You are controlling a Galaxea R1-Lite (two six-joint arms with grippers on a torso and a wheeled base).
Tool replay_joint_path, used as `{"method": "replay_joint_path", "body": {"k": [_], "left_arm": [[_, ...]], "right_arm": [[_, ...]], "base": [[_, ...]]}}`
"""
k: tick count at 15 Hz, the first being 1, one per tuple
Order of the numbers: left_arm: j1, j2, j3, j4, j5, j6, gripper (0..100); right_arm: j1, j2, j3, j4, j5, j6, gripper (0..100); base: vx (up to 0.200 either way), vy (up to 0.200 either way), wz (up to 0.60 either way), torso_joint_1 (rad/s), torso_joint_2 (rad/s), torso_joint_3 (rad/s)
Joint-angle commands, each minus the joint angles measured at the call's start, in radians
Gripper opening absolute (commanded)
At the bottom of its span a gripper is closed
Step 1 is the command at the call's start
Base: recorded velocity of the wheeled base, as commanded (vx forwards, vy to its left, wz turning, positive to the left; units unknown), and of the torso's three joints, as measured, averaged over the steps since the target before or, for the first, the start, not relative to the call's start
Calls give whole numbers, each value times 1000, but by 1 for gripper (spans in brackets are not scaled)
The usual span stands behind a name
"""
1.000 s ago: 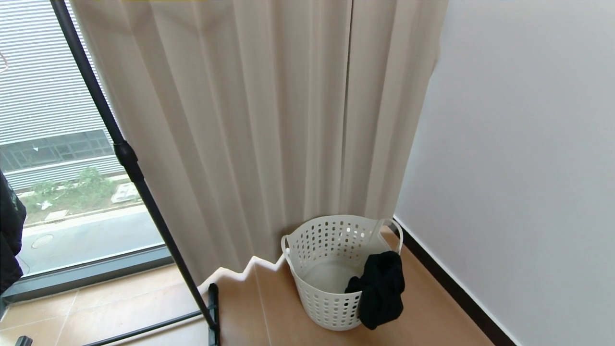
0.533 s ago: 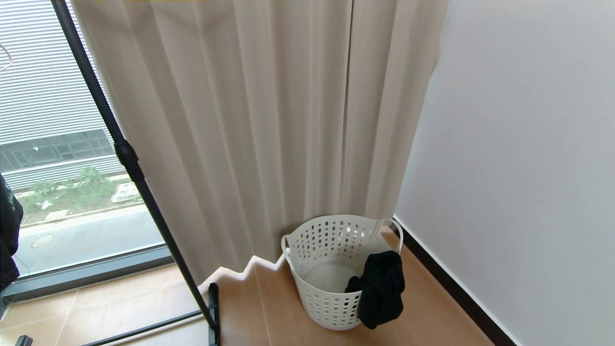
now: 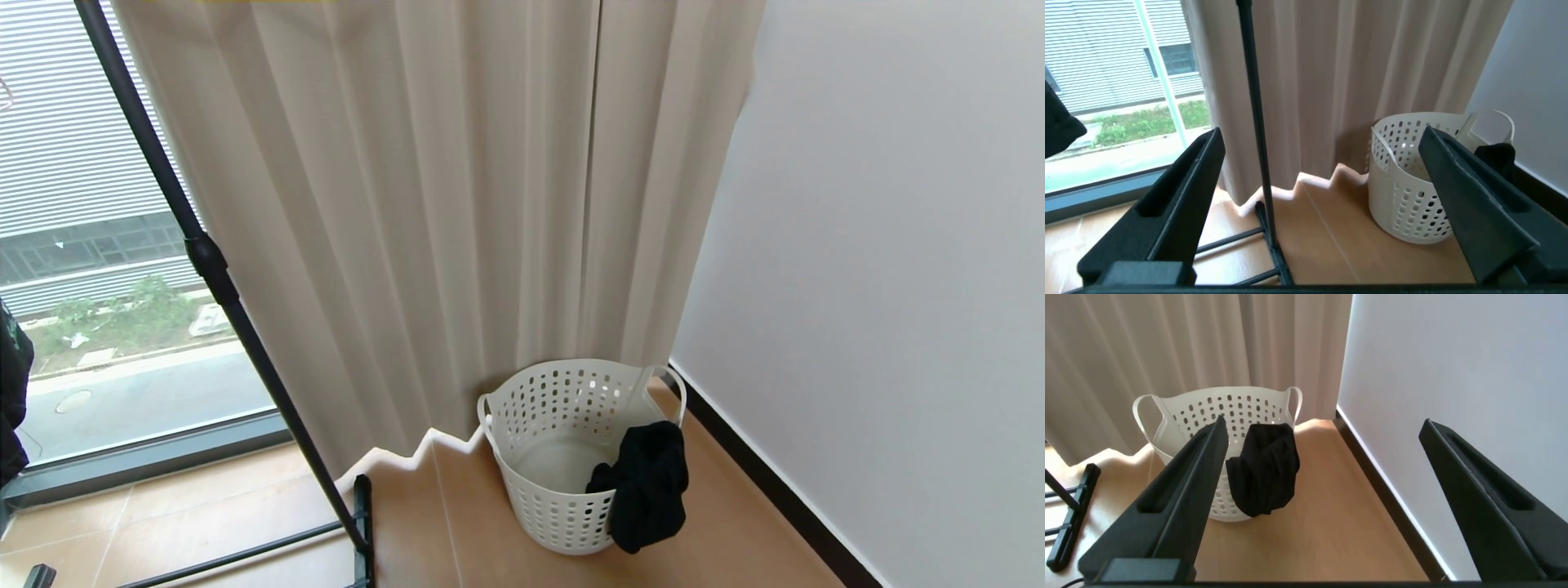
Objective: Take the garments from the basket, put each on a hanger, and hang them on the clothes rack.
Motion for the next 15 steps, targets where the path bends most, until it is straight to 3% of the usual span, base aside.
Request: {"method": "replay_joint_path", "body": {"k": [1, 15], "left_arm": [[0, 1, 0, -1, -1, 0, 100], [0, 1, 0, -1, 0, -2, 100]], "right_arm": [[0, 2, 0, 0, 1, 2, 100], [0, 2, 0, 0, -1, 3, 100]], "base": [[0, 0, 0, 2, 7, -163], [0, 0, 0, 2, 3, -198]]}}
